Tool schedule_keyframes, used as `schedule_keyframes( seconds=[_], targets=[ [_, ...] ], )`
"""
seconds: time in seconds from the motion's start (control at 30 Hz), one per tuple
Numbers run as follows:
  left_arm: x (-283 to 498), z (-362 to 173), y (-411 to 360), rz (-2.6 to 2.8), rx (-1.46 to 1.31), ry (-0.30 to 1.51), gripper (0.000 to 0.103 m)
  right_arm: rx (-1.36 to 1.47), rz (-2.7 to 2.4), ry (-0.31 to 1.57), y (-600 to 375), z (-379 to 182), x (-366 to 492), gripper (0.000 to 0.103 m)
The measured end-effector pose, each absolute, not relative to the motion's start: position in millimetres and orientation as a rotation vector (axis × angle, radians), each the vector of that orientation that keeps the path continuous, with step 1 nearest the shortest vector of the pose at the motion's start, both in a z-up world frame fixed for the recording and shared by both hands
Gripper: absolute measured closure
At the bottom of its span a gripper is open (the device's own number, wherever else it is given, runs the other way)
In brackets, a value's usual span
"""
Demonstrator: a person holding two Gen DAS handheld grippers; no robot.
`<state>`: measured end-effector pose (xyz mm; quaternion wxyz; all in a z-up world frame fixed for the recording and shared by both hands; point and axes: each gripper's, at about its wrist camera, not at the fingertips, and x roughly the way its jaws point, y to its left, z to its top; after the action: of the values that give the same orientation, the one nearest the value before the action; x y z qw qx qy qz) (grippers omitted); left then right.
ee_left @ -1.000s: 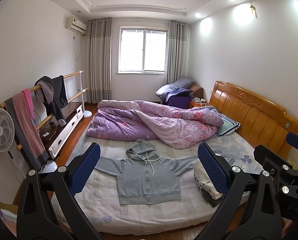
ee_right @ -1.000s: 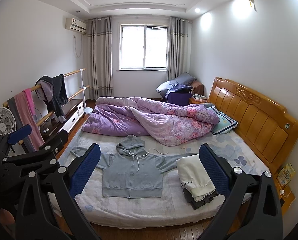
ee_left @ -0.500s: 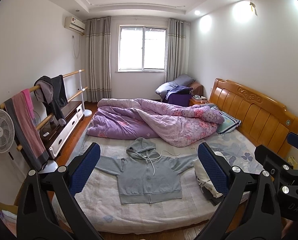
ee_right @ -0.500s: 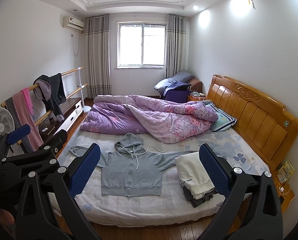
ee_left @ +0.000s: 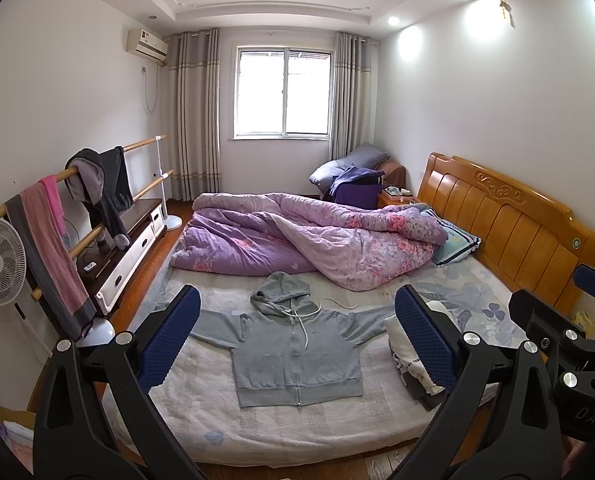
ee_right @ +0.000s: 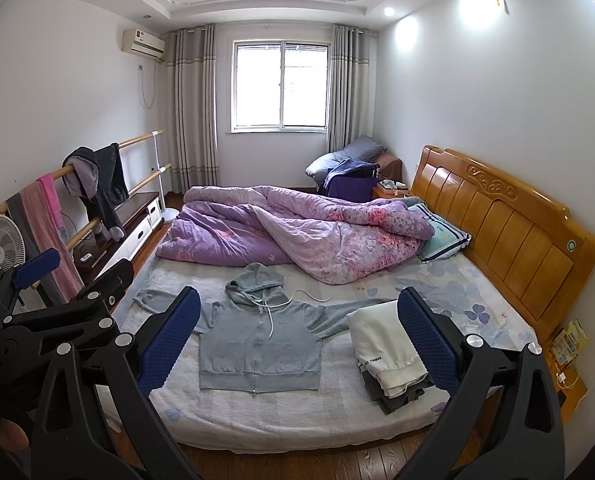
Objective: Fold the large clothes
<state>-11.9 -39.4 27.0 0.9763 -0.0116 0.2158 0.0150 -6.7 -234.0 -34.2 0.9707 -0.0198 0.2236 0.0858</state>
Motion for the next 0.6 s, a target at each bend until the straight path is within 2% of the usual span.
schedule_keyframes(
  seconds=[0.6],
  targets=[
    [-6.1,25.7,-35.4,0.024,-0.021,0.437,0.005,-0.04,0.162,0.456,-230.0,-37.8,-2.7,0.008]
  ],
)
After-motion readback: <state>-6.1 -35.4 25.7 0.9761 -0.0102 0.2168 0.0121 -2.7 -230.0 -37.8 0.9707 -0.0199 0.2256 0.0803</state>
